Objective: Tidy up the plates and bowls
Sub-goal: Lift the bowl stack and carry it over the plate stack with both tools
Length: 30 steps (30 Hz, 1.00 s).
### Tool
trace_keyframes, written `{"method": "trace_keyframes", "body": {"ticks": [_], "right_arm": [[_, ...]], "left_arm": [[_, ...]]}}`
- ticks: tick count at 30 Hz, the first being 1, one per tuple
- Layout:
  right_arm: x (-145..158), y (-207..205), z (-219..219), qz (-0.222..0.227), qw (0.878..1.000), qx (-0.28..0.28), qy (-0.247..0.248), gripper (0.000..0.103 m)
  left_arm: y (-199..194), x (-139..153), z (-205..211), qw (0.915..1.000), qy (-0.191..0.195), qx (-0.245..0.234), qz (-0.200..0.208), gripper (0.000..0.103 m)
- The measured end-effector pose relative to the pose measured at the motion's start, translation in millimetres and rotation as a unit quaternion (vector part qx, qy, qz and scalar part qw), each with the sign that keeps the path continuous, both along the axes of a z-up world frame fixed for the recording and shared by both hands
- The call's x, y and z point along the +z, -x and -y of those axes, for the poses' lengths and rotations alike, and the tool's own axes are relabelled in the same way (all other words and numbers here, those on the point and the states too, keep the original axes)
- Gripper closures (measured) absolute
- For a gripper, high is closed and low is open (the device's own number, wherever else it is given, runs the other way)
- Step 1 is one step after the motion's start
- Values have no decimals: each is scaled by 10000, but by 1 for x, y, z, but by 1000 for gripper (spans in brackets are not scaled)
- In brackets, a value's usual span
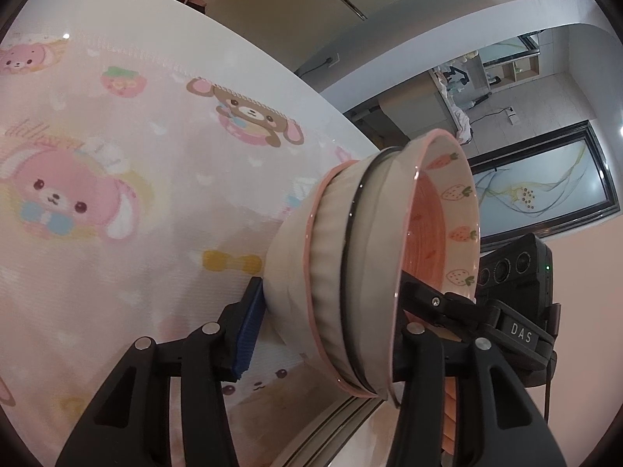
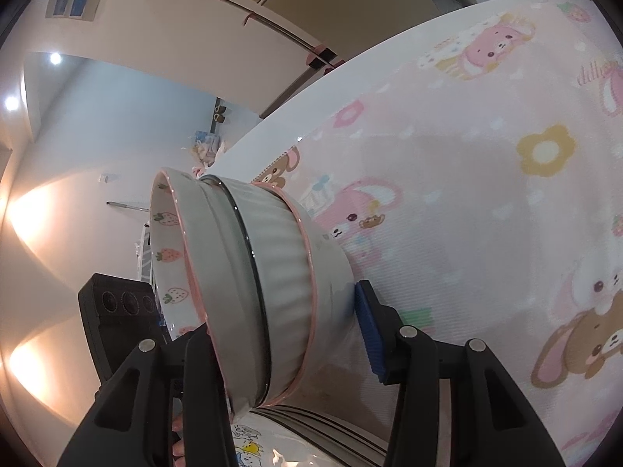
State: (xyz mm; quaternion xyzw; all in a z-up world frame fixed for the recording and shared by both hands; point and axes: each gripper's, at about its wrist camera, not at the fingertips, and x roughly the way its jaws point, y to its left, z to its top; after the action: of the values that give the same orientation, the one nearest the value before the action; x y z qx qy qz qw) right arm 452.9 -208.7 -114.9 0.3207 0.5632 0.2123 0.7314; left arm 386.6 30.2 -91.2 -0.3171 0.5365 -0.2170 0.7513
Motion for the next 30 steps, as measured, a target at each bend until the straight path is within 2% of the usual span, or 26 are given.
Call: {"method": "trace_keyframes", "body": {"ticks": [6, 18, 30], "right_arm": [[4, 0, -3, -44, 10000, 17, -9, 55], [29, 9, -2, 296, 9995, 78, -79, 55], [83, 36, 2, 857, 9962, 115, -114, 55]], "left_arm": [[3, 7, -1, 9999, -138, 49, -31, 55], [12, 33, -2, 9993, -198, 36, 303, 55], [28, 79, 4, 9967, -190, 41, 783, 55]]}}
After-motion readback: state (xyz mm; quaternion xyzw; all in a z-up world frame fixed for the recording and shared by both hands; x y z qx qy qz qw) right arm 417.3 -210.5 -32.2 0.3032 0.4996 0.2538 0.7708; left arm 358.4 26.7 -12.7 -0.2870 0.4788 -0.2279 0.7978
